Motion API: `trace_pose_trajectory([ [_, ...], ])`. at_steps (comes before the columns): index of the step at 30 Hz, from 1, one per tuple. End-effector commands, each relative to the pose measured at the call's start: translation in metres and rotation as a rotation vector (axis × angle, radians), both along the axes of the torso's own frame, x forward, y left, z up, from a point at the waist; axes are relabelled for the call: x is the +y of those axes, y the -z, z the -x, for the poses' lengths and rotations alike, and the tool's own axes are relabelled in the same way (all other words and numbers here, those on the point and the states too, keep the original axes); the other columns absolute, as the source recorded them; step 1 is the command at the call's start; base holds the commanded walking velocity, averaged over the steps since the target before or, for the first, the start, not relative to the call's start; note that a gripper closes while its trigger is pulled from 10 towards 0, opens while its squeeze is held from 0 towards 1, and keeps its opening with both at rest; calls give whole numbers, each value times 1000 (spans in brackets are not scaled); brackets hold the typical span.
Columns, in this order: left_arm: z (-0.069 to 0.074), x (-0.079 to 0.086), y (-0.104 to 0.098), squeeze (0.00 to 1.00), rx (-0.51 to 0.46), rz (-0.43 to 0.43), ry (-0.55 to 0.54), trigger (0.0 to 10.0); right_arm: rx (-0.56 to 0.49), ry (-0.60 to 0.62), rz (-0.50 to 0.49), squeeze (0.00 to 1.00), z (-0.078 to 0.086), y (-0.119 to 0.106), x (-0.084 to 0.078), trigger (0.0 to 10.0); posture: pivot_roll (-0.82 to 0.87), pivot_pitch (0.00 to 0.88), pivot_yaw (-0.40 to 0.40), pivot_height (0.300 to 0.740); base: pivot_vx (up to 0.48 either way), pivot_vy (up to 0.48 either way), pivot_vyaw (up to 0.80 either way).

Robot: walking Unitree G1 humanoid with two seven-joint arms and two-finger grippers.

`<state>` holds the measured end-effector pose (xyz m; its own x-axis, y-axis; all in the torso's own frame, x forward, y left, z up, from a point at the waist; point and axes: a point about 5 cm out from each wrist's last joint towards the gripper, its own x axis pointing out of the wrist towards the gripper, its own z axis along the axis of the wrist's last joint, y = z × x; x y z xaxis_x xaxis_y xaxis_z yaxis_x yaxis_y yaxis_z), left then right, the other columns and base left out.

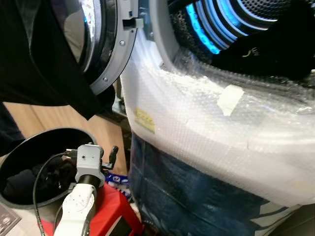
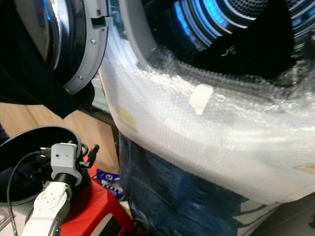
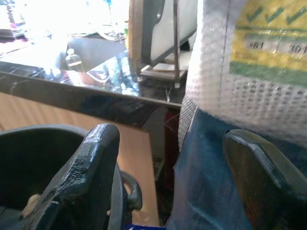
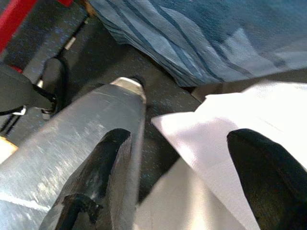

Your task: Clothes washing

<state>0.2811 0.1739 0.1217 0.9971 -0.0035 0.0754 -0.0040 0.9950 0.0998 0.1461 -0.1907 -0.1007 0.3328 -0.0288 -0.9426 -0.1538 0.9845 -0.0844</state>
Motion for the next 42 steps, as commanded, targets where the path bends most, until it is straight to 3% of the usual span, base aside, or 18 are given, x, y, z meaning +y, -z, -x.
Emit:
trace_pose_trajectory([
  [1,1,3,-2,0,-6,3,-7,10000,27,2,3,0,7,2,-1,10000,82,114,-56,740,0,0,0],
  [11,1,-4,-6,0,-12,-12,46,10000,25,-3,2,0,5,2,0,10000,89,114,-57,740,0,0,0],
  [14,0,-9,-12,0,-24,-47,102,10000,24,-2,4,0,5,2,0,10000,90,116,-56,740,0,0,0],
  [16,0,-21,-19,0,-31,-123,223,10000,23,-2,3,0,6,2,1,10000,86,116,-54,740,0,0,0],
  [19,1,-21,-22,0,-31,-153,236,10000,23,-2,1,0,6,2,1,10000,85,117,-52,740,0,0,0],
  [23,0,8,-27,0,-1,-103,74,10000,28,-2,-1,0,8,3,2,10000,99,125,-50,740,0,0,0],
  [25,-4,41,-20,0,158,-147,-33,10000,35,-5,1,0,10,4,2,10000,111,132,-46,740,0,0,0],
  [27,-5,58,-20,0,222,-146,-77,10000,35,-2,-2,0,10,4,3,10000,108,131,-40,740,0,0,0],
  [31,-7,74,-24,0,243,-188,-88,10000,29,7,-9,0,9,4,5,10000,103,131,-30,740,0,0,0],
  [37,-4,79,-12,0,330,-198,-63,10000,23,21,-15,0,8,4,7,10000,98,129,-18,740,0,0,0],
  [42,3,90,6,0,427,-83,-155,10000,27,23,-17,0,11,5,8,10000,98,130,-18,740,0,0,0],
])
